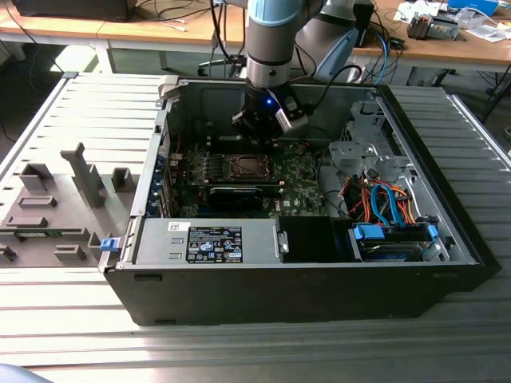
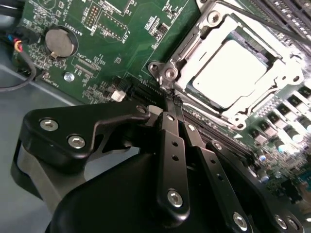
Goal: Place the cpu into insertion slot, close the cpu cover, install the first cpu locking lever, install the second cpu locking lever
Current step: 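Install the first cpu locking lever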
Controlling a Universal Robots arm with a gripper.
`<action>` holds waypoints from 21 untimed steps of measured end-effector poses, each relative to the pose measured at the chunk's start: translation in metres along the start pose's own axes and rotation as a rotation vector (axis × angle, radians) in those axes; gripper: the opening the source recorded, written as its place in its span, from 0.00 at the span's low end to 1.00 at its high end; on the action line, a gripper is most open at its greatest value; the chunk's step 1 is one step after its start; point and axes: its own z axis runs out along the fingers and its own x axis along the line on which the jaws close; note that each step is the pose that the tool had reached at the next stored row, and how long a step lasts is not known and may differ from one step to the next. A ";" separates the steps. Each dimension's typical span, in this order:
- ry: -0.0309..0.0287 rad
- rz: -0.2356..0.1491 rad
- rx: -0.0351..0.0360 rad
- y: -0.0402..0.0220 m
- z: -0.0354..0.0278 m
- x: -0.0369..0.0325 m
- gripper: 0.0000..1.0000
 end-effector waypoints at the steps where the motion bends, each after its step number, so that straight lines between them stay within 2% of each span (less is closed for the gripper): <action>1: -0.0002 0.000 -0.0001 0.0001 -0.0021 0.0000 0.11; 3: -0.0003 0.000 -0.0002 0.0002 -0.0035 0.0000 0.11; 4: -0.0004 0.000 -0.0017 -0.0017 -0.0037 0.0002 0.11; 8: -0.0005 0.000 -0.0035 -0.0158 -0.0045 0.0012 0.11; 17: -0.0004 0.000 -0.0034 -0.0347 -0.0056 0.0028 0.11; 21: -0.0004 0.000 -0.0035 -0.0395 -0.0059 0.0032 0.11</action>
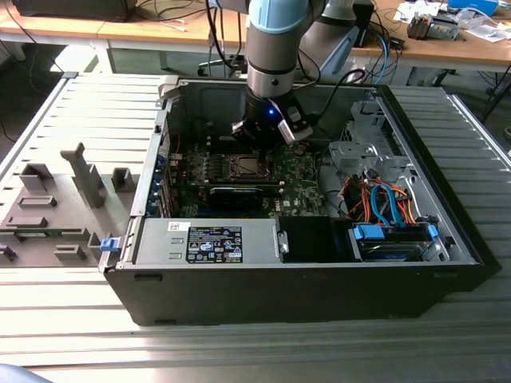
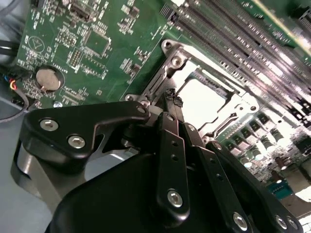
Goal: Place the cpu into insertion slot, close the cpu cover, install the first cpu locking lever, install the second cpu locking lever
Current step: 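Install the first cpu locking lever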
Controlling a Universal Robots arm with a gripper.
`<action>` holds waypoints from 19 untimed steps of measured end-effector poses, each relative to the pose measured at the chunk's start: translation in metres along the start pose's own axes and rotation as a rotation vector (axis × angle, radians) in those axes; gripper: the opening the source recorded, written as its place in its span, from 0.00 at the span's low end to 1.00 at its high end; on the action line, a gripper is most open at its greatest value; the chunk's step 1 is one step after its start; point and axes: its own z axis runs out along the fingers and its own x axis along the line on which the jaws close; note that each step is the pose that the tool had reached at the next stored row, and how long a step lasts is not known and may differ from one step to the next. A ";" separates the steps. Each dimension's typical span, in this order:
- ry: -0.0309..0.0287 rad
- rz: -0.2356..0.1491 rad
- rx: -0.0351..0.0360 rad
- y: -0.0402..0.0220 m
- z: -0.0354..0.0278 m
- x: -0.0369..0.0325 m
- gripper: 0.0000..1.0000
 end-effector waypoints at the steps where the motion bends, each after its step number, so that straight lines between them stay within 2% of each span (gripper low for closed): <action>1: 0.0000 0.000 0.0000 -0.0023 -0.0001 0.0002 0.11; 12: 0.0000 0.000 0.0001 -0.0195 -0.0013 0.0016 0.11; 19: 0.0001 0.000 0.0002 -0.0261 -0.0019 0.0022 0.11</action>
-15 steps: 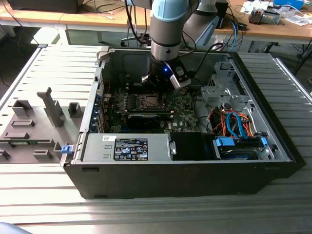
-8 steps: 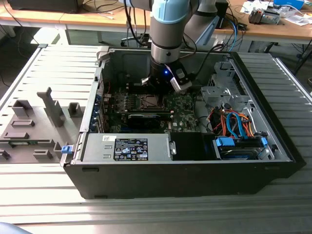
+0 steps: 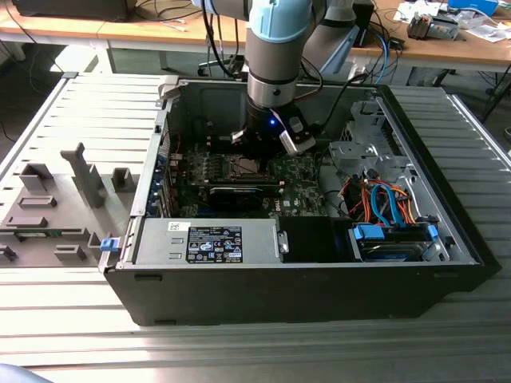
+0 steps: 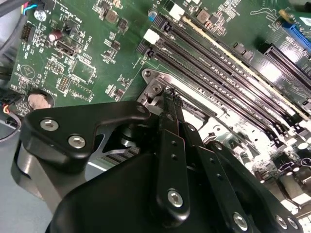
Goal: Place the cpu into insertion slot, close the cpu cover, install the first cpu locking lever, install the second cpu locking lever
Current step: 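Install the first cpu locking lever, then install the second cpu locking lever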
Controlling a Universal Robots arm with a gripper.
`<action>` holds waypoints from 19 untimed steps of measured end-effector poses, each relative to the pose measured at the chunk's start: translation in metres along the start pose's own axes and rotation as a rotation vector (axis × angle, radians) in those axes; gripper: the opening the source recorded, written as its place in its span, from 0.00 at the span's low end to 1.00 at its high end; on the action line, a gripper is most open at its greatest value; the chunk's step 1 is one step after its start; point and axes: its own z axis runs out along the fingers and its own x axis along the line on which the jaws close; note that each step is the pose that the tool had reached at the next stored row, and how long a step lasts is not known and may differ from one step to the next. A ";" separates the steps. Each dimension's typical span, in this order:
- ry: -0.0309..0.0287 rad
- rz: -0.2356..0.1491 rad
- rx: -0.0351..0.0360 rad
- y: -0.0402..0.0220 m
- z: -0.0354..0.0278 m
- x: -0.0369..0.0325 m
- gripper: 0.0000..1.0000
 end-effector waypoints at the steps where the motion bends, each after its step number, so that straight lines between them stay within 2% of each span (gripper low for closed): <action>1: -0.0001 0.000 -0.0002 -0.0002 -0.0004 0.0000 0.11; 9: -0.0001 0.000 -0.0001 0.0001 -0.0090 -0.0001 0.11; 19: -0.0001 0.000 -0.0002 -0.0001 -0.0104 -0.0001 0.11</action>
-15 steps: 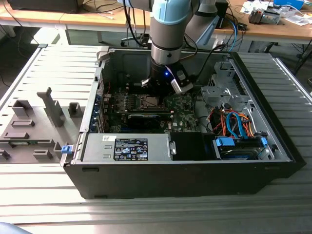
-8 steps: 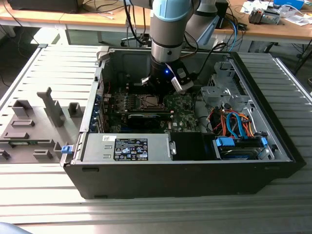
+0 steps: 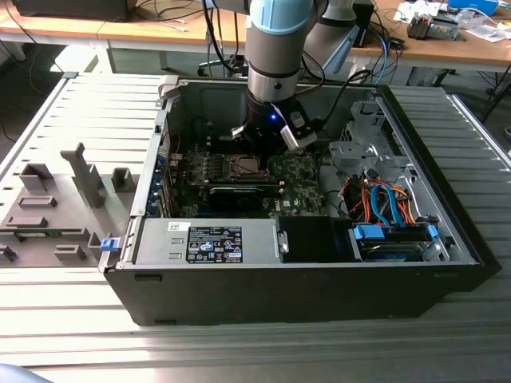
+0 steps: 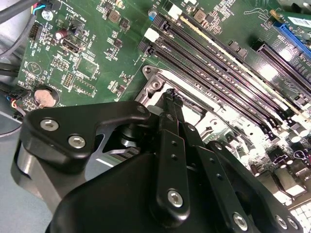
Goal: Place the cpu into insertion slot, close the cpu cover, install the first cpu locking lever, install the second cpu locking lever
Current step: 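Install the second cpu locking lever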
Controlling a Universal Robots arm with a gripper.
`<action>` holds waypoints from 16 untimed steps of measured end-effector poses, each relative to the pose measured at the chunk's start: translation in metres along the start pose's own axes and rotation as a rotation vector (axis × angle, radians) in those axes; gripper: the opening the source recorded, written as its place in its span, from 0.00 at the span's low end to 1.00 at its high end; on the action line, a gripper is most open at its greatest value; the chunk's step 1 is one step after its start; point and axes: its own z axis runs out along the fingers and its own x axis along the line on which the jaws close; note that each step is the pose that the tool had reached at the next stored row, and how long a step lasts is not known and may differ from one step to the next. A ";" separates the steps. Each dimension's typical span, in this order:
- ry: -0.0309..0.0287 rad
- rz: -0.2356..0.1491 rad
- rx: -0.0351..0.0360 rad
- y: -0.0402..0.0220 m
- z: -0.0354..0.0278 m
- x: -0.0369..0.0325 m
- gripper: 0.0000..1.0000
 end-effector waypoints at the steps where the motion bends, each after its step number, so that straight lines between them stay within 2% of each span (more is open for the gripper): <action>1: 0.0001 0.000 0.0000 0.0000 0.0000 0.0000 0.11; 6: 0.0000 0.000 -0.0002 -0.0008 -0.0001 0.0000 0.11; 7: -0.0001 0.000 -0.0024 -0.0014 -0.0001 0.0000 0.11; 11: -0.0023 0.000 -0.0278 -0.0089 -0.0006 0.0007 0.11; 15: -0.0038 0.000 -0.0466 -0.0179 -0.0012 0.0015 0.11; 16: -0.0045 0.001 -0.0549 -0.0201 -0.0013 0.0017 0.11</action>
